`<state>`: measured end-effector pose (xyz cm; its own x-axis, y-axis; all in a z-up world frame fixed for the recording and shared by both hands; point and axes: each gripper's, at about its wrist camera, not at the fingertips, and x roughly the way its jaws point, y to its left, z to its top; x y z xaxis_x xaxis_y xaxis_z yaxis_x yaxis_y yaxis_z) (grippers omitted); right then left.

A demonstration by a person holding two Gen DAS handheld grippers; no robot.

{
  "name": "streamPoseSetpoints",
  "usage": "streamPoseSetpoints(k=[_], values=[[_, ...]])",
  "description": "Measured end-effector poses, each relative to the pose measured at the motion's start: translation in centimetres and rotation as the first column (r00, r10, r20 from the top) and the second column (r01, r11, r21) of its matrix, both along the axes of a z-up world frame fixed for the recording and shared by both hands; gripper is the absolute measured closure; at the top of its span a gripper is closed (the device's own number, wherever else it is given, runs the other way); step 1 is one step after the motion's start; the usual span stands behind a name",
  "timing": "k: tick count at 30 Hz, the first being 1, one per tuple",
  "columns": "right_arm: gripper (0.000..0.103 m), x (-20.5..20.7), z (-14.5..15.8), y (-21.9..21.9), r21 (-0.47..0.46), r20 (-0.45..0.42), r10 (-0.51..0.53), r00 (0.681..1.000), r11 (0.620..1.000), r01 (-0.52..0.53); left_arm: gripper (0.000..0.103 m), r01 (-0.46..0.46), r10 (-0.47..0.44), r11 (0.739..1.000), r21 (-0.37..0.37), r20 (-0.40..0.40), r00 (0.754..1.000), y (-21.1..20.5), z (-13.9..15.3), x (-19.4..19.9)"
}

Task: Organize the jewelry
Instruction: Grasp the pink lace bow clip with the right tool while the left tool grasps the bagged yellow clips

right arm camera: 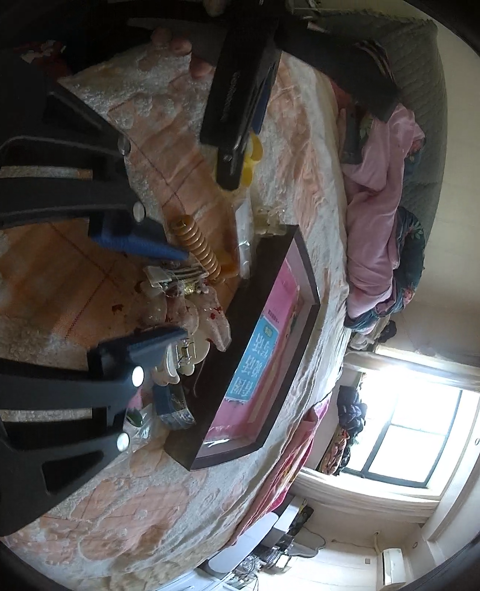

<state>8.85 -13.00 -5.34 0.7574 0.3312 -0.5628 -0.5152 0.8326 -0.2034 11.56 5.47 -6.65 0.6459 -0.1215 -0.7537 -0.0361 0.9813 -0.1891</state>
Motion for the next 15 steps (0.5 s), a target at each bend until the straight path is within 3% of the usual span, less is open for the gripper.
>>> streamPoseSetpoints(k=[3, 8, 15], values=[[0.075, 0.0, 0.2, -0.1, 0.017, -0.007, 0.011, 1.0, 1.0, -0.011, 0.031, 0.009, -0.008, 0.996, 0.083, -0.014, 1.0, -1.0, -0.3, 0.2], [0.078, -0.2, 1.1, -0.7, 0.052, 0.006, 0.008, 1.0, 0.999, -0.008, 0.034, 0.04, -0.039, 0.987, 0.158, -0.01, 0.999, -1.9, -0.2, -0.1], [0.078, 0.0, 2.5, -1.9, 0.103, 0.012, -0.02, 1.0, 0.995, 0.018, 0.049, 0.046, -0.047, 0.992, 0.118, 0.007, 0.999, -1.4, 1.0, -1.3]])
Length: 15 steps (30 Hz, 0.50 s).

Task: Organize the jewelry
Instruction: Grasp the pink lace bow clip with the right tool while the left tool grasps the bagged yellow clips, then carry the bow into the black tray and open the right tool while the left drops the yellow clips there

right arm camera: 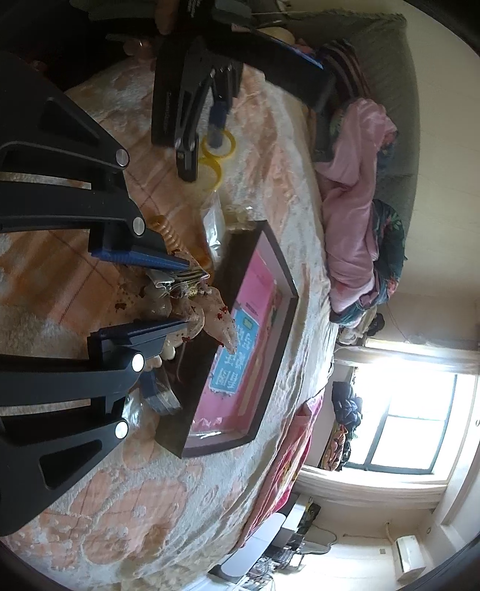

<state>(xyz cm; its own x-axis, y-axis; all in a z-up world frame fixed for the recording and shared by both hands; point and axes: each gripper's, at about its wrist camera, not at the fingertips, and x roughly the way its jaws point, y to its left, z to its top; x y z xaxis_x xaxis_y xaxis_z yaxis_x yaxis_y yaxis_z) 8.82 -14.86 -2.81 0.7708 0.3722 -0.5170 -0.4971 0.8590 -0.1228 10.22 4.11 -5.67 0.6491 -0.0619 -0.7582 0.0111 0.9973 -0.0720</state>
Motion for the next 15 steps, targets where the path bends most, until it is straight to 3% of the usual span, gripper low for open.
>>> streamPoseSetpoints(k=[5, 6, 7, 15], values=[[0.078, 0.6, 0.7, -1.1, 0.036, -0.015, -0.028, 0.999, 0.999, 0.029, 0.055, -0.006, 0.005, 0.999, -0.05, -0.005, 1.0, 0.8, 0.5, -0.7], [0.078, 0.7, 0.9, -1.3, 0.039, -0.013, -0.033, 0.999, 0.999, 0.034, 0.061, -0.006, 0.006, 0.998, -0.056, -0.005, 1.0, 0.9, 0.6, -0.7], [0.078, 0.7, 1.0, -1.5, 0.043, -0.011, -0.04, 0.999, 0.998, 0.04, 0.084, -0.005, 0.005, 0.998, -0.063, -0.003, 1.0, 1.1, 0.7, -0.8], [0.078, 1.9, 1.9, -3.3, 0.074, -0.008, -0.096, 0.995, 0.993, 0.097, 0.091, -0.038, 0.038, 0.994, -0.103, 0.003, 0.999, 3.1, 1.6, -1.0]])
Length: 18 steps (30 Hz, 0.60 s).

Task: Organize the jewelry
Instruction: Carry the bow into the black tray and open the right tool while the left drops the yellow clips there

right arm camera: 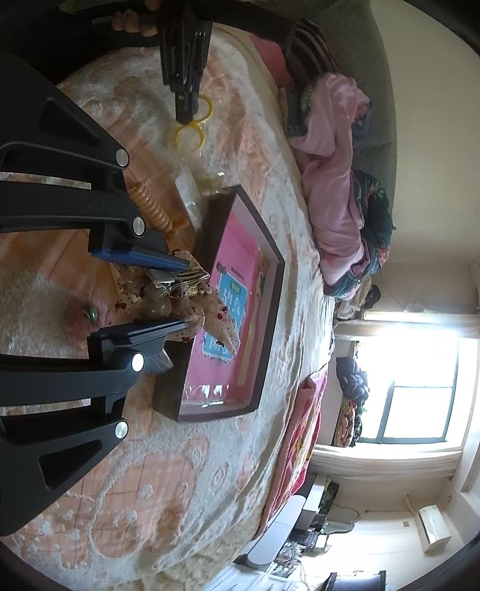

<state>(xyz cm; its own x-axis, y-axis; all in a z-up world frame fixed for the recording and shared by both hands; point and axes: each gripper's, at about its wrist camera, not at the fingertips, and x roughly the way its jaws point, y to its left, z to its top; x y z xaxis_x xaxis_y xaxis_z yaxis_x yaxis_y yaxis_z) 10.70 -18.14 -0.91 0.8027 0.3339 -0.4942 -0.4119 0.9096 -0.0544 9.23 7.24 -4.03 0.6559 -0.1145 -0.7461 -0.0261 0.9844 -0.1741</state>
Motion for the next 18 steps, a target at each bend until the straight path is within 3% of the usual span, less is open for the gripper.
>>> streamPoseSetpoints(k=[7, 18], values=[[0.078, 0.8, 1.2, -1.2, 0.016, 0.032, -0.029, 0.999, 0.999, 0.028, 0.092, -0.03, 0.031, 0.999, -0.019, 0.051, 0.998, 1.9, 2.2, 0.4], [0.078, 4.3, 3.6, -3.7, 0.046, 0.051, -0.076, 0.996, 0.996, 0.074, 0.094, 0.017, -0.015, 1.0, -0.02, 0.122, 0.992, -0.1, 4.7, 4.4]])
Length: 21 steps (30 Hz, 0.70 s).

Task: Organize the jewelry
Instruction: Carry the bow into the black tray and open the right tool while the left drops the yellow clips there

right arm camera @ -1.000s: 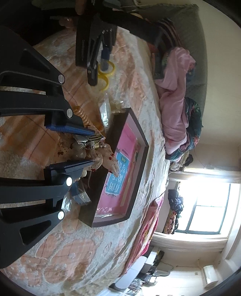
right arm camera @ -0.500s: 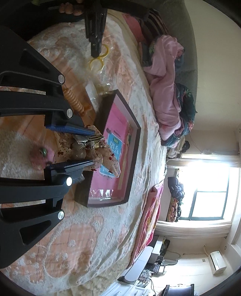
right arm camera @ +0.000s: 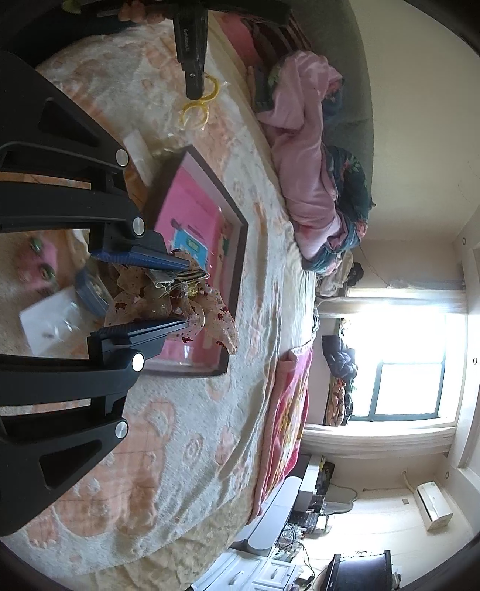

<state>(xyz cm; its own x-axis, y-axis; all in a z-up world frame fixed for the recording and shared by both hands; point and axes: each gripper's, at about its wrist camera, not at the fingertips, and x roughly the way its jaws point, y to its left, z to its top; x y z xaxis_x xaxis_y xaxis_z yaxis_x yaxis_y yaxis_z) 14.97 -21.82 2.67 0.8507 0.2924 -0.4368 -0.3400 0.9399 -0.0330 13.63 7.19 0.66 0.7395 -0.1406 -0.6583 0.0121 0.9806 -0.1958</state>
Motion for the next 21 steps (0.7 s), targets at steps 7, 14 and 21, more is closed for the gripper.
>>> streamPoseSetpoints(k=[7, 14, 21], values=[[0.078, 2.8, -0.2, -0.7, 0.018, -0.041, -0.018, 0.999, 1.0, 0.019, 0.095, 0.052, -0.051, 0.998, -0.02, 0.035, 0.998, -2.8, 1.1, 3.6], [0.078, 5.0, -1.4, -0.7, 0.009, -0.081, -0.028, 0.996, 1.0, 0.028, 0.095, 0.116, -0.115, 0.993, -0.013, 0.048, 0.992, -6.4, 0.9, 7.2], [0.078, 8.2, -2.7, -0.1, -0.017, -0.118, -0.049, 0.992, 0.999, 0.047, 0.095, 0.158, -0.158, 0.987, 0.008, 0.005, 0.987, -8.3, -1.5, 10.0]])
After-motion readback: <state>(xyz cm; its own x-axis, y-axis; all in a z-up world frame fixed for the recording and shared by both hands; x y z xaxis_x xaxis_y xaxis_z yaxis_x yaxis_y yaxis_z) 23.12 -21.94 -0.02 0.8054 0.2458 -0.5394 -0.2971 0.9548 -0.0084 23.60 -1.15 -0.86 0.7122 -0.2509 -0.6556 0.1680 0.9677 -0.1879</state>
